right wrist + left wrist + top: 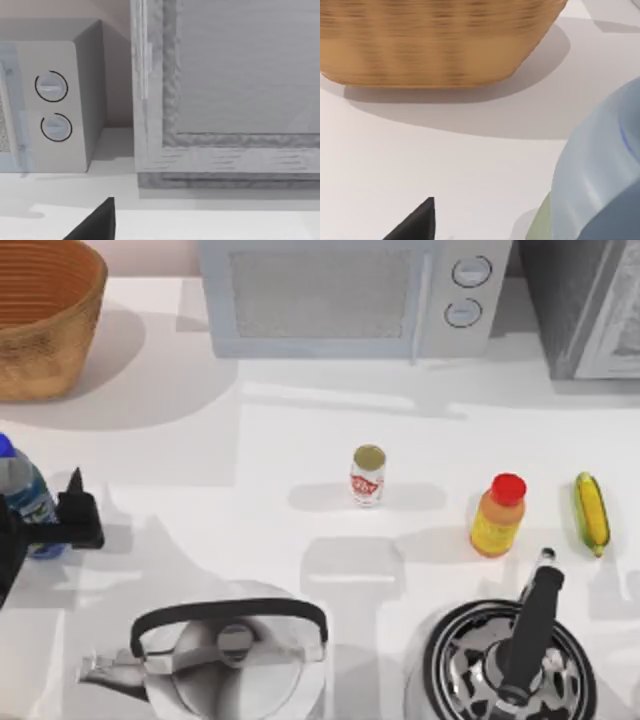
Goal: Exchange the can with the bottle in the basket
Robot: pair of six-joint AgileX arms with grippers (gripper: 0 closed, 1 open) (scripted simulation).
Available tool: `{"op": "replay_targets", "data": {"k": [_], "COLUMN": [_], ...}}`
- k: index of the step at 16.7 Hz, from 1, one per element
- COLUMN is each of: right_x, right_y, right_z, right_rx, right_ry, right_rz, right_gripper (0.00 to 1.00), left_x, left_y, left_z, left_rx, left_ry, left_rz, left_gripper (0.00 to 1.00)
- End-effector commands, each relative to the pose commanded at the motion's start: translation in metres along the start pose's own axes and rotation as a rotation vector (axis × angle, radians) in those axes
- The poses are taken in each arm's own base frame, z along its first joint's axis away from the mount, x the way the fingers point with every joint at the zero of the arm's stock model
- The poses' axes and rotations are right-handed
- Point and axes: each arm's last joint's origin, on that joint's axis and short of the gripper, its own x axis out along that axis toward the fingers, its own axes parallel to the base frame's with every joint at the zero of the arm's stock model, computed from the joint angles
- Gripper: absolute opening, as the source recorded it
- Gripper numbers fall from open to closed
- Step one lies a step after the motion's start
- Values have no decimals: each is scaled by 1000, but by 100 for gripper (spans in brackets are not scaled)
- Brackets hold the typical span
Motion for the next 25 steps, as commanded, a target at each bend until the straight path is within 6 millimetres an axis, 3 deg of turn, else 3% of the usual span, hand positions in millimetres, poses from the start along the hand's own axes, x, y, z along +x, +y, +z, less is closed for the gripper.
{"op": "replay_targets", "data": {"k": [6,19,25], "right_x": [0,0,0], "right_y": [0,0,0], "right_z": [0,0,0], "right_rx": [0,0,0], "right_ry": [0,0,0], "right_rz": [0,0,0], "right_gripper": [100,100,100], "left_x": [1,1,1], "left_y": [1,1,1], "left_z": [-3,-3,-3], "left_rx": [1,1,1], "left_ry": [3,3,3], "left_rz": [-2,-2,-2], "left_gripper": [100,2,0]}}
